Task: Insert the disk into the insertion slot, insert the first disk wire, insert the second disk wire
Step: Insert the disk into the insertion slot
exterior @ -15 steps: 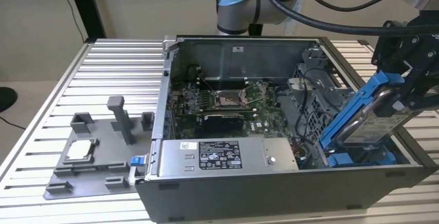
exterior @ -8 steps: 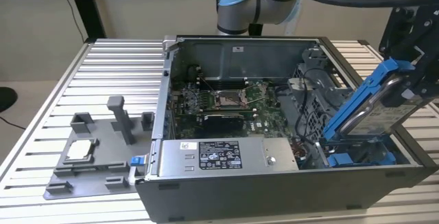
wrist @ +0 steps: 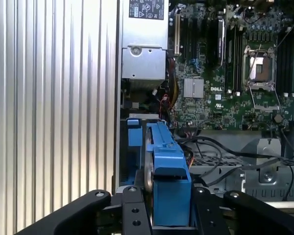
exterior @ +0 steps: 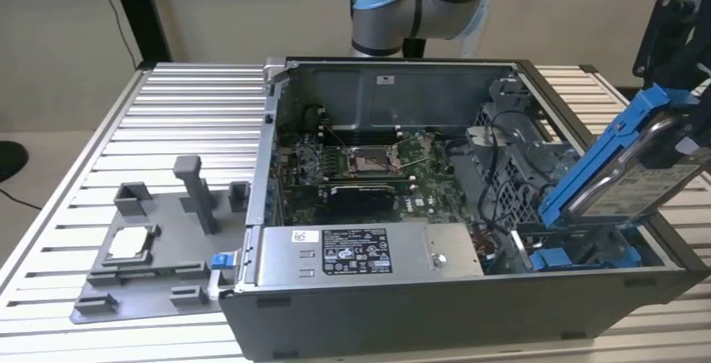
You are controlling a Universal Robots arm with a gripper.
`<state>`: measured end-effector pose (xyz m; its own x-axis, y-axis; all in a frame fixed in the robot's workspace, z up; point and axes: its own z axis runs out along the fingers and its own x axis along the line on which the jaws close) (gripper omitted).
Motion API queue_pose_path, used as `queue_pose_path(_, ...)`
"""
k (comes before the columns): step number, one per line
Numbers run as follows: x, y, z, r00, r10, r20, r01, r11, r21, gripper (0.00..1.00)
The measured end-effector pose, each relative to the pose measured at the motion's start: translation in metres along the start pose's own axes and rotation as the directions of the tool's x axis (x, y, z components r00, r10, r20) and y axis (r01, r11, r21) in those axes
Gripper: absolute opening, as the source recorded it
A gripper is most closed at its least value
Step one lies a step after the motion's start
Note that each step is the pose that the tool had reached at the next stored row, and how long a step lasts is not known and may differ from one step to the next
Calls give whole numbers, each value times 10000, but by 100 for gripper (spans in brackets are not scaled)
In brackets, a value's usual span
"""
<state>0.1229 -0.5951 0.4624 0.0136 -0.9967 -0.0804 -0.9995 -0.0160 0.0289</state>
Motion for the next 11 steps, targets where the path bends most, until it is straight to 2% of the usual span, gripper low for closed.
queue_pose_path(1, 9, 7, 1, 10000, -13, -1, 13, 9998, 173, 0)
queue_pose_path(2, 15, 24, 5, 10000, -22, 0, 22, 9996, 288, 0)
queue_pose_path(3, 21, 41, 6, 10000, -22, -2, 22, 9995, 311, 0)
queue_pose_path(7, 30, 46, 11, 10000, -20, -1, 20, 9995, 316, 0)
queue_pose_path(9, 34, 52, 31, 10000, -12, -4, 12, 9994, 351, 0)
queue_pose_path(11, 36, 54, 54, 10000, -11, -4, 12, 9994, 354, 0)
